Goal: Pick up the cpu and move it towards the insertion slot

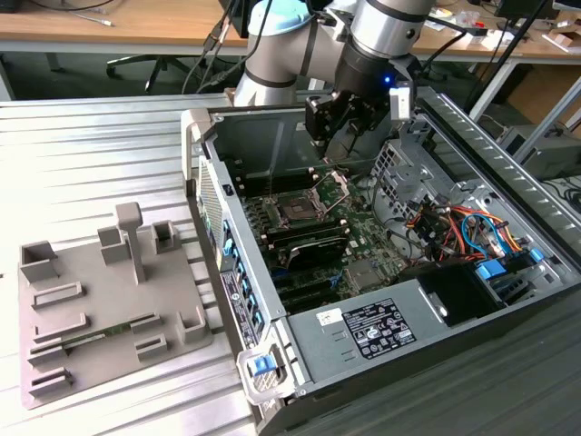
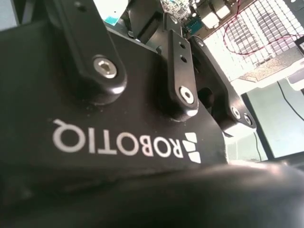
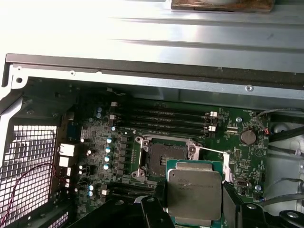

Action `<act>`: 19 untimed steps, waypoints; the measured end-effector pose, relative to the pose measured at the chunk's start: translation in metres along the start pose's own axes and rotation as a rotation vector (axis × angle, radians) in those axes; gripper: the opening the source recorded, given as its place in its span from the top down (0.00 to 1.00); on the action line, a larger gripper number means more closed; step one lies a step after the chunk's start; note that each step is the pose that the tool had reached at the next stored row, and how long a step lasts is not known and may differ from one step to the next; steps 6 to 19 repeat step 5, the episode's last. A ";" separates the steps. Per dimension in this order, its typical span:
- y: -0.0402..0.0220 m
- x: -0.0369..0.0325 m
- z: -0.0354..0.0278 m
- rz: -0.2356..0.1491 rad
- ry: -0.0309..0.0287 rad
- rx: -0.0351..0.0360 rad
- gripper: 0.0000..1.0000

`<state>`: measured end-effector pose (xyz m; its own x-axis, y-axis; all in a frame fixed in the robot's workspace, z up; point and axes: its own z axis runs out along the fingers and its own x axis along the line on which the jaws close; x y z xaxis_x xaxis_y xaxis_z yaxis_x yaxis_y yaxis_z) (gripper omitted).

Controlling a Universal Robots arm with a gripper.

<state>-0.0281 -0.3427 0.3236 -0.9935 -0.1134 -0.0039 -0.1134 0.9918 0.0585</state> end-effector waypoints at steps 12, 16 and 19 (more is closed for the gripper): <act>0.0002 0.0000 0.0005 0.000 0.0000 0.0000 0.45; 0.0002 0.0000 0.0005 0.000 0.0000 0.0000 0.45; 0.0002 0.0000 0.0005 0.000 0.0000 0.0000 0.45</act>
